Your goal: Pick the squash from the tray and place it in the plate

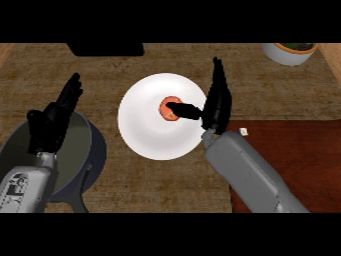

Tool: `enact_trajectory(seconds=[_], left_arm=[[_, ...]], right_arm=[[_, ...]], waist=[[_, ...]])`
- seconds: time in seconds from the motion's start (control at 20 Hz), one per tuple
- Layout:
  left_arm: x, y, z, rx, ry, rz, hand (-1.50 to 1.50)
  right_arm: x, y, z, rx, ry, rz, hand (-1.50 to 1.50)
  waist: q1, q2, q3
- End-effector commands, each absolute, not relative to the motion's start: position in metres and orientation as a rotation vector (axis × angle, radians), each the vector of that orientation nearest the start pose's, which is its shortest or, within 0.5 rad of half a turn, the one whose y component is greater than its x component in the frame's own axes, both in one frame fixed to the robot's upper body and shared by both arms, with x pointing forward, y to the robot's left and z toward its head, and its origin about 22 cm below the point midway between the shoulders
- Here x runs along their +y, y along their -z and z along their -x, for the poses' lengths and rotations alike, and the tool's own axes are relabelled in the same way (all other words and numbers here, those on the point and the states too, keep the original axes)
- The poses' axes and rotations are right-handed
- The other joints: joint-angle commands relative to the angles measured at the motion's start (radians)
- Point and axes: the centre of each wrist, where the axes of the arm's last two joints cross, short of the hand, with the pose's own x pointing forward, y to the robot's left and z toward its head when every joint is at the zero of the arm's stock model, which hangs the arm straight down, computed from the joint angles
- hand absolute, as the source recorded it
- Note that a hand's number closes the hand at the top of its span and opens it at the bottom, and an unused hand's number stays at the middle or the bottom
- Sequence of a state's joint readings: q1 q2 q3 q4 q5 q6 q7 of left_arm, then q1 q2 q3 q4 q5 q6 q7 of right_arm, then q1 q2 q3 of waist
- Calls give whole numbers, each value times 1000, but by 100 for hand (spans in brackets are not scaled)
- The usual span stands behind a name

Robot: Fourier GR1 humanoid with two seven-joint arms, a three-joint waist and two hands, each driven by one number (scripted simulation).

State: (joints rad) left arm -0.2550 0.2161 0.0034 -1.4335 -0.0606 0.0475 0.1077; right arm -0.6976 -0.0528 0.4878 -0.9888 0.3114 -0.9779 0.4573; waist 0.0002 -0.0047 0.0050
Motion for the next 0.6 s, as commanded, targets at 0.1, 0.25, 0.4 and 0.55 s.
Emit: enact_trajectory(seconds=[0.1,0.25,0.4,0.55], left_arm=[[261,-47,-306,-1535,188,-230,0],[257,-49,-290,-1555,197,-220,0],[252,-45,-304,-1561,197,-204,0],[258,-52,-293,-1560,201,-243,0]], right_arm=[[-129,-23,-304,-1566,108,687,-150],[-178,-26,-288,-1559,100,686,-150],[-187,-29,-264,-1570,57,654,-150],[-237,-31,-258,-1551,49,682,-150]], waist=[[-19,0,-5],[-9,2,-4],[-11,3,-5],[-7,3,-4]])
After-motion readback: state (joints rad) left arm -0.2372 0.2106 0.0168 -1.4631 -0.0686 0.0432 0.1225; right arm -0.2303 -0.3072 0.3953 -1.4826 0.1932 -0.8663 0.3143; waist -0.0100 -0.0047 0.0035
